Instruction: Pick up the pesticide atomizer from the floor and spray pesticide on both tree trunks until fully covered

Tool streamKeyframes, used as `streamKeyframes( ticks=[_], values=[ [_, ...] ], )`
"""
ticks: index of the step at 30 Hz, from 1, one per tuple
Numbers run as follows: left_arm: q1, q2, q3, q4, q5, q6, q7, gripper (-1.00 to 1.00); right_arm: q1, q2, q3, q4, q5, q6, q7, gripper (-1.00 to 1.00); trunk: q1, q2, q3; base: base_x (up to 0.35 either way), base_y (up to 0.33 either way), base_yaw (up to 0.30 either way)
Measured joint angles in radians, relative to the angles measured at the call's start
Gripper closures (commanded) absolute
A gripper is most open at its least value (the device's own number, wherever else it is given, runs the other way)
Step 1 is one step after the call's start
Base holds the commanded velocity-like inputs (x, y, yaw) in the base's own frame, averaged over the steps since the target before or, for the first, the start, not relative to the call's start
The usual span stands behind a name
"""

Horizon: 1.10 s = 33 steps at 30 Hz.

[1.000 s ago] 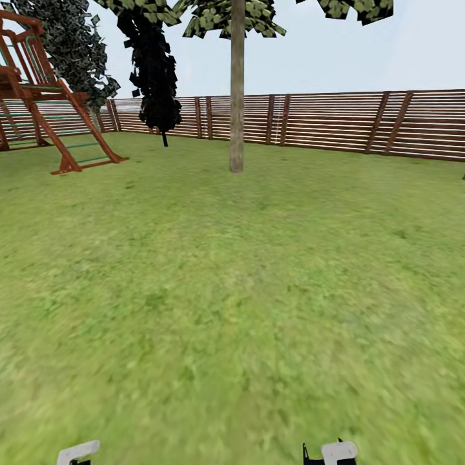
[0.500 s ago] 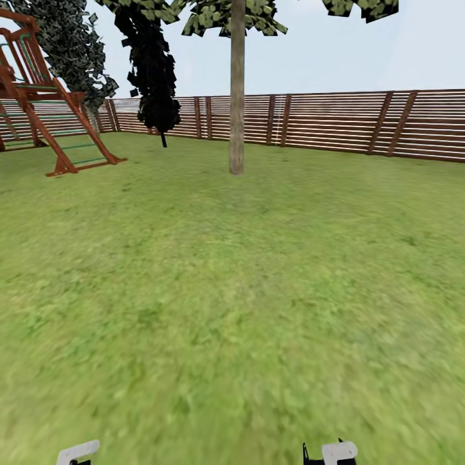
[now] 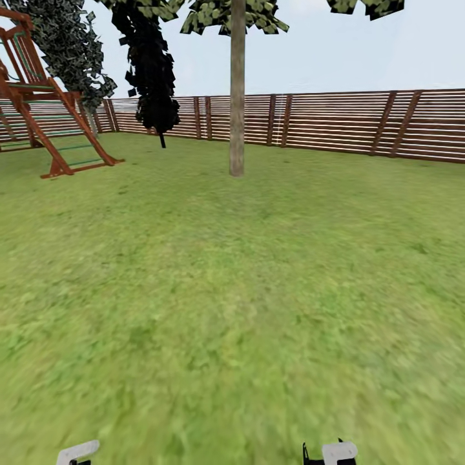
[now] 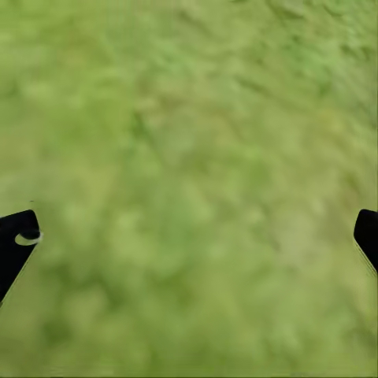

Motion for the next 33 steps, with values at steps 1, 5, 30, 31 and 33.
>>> streamKeyframes(
  ticks=[1,5,30,31,33],
  values=[
    [0.0,0.0,0.0,0.0,0.0,0.0,0.0,1.0,0.0,0.0,0.0,0.0,0.0,0.0,0.0,-1.0,0.0,0.0,0.0,0.34,0.0,0.0],
    [0.0,-0.001,0.0,0.0,0.0,0.0,0.0,1.0,0.0,0.0,0.0,0.0,0.0,0.0,0.0,-1.0,0.0,0.0,0.0,0.34,0.0,0.0],
    [0.0,0.001,0.0,0.0,0.0,0.0,0.0,1.0,0.0,0.0,0.0,0.0,0.0,0.0,0.0,-1.0,0.0,0.0,0.0,0.34,0.0,0.0],
    [0.0,0.001,0.001,0.0,0.0,0.0,0.0,1.0,-0.001,0.0,0.0,0.0,0.0,0.0,0.0,-1.0,0.0,0.0,0.0,0.34,0.0,0.0],
    [0.0,0.001,0.0,0.0,0.0,0.0,0.0,1.0,0.0,0.0,0.0,0.0,0.0,0.0,0.0,-1.0,0.0,0.0,0.0,0.34,0.0,0.0]
  ],
)
